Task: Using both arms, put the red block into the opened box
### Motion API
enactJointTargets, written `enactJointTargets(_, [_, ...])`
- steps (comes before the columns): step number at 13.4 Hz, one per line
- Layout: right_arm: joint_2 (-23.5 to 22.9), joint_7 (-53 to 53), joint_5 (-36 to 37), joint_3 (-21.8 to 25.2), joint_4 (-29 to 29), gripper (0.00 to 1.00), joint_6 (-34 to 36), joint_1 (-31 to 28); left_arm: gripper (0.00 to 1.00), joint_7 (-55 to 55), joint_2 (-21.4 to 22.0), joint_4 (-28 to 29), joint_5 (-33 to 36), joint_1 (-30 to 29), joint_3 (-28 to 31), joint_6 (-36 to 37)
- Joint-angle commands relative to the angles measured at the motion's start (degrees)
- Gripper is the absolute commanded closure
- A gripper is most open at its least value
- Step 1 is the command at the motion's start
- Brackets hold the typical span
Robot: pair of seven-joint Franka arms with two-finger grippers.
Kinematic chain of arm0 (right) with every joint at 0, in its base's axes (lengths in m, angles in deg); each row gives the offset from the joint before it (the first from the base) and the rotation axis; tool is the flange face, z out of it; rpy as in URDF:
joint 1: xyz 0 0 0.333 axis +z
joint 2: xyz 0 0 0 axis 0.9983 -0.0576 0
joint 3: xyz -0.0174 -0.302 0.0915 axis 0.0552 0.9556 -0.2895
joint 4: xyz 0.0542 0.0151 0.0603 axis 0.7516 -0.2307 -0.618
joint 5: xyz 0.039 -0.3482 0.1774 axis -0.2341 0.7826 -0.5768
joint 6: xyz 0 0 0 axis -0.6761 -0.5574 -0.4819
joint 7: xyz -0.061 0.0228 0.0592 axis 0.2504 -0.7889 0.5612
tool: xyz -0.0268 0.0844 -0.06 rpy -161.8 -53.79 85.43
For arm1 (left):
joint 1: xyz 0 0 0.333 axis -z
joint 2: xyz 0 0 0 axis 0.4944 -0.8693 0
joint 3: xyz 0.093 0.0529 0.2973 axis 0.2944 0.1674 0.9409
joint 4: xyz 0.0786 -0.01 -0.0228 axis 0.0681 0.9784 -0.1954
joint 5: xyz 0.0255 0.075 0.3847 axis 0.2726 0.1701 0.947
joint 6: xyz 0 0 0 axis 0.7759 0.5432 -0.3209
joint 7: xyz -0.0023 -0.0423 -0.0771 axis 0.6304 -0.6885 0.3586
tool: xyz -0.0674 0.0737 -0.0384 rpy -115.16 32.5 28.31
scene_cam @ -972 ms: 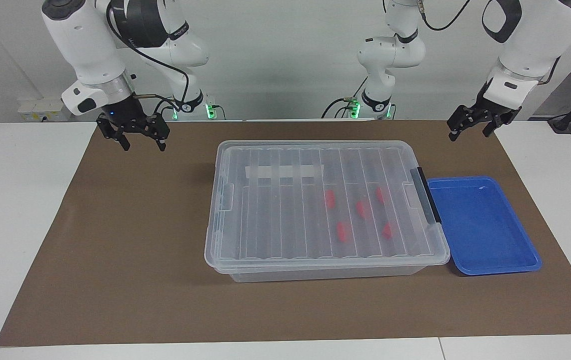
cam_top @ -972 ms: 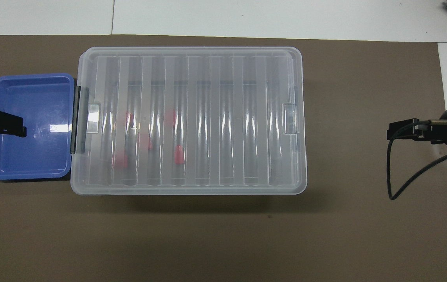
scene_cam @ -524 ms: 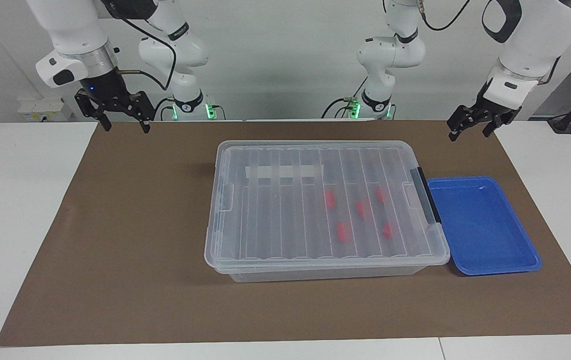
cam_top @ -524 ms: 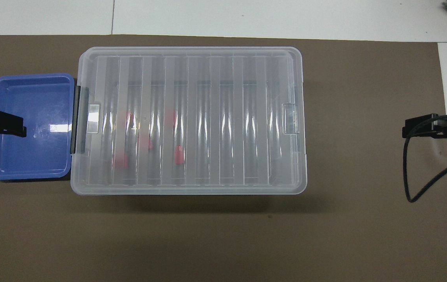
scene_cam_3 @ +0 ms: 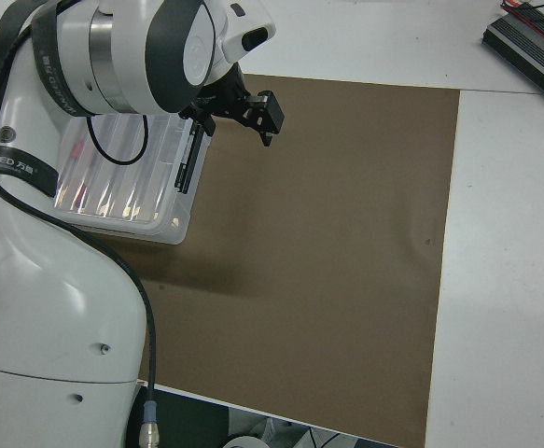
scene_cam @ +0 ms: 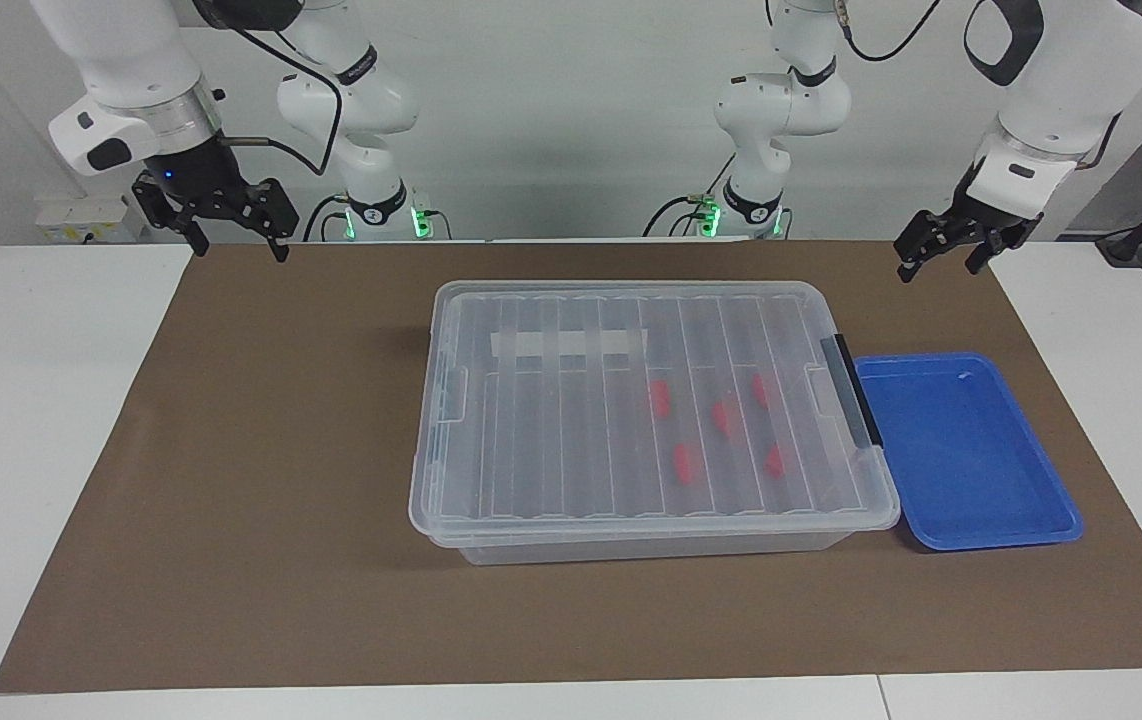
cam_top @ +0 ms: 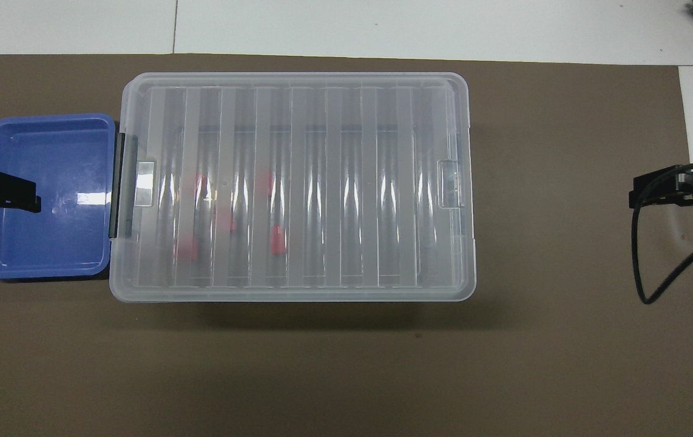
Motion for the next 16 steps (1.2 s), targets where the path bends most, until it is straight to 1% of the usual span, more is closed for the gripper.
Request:
enactJointTargets(1, [-0.15, -1.33, 0.69, -0.42, 0.11, 0.00, 0.90, -0.25, 0.00, -0.25, 1.39, 1.65, -0.85, -0.57, -0.16, -0.80])
enactJointTargets(4, [1.43, -1.33, 0.69, -0.51, -3.14, 0.00, -1.12, 0.19, 0.00, -0.25, 1.39, 1.65, -0.85, -0.57, -0.16, -0.80])
enactJointTargets(16, [2.13, -1.42, 0.69, -0.51, -4.28, 0.00, -0.86, 0.28, 0.00, -0.25, 1.39, 1.65, -0.85, -0.57, -0.16, -0.80])
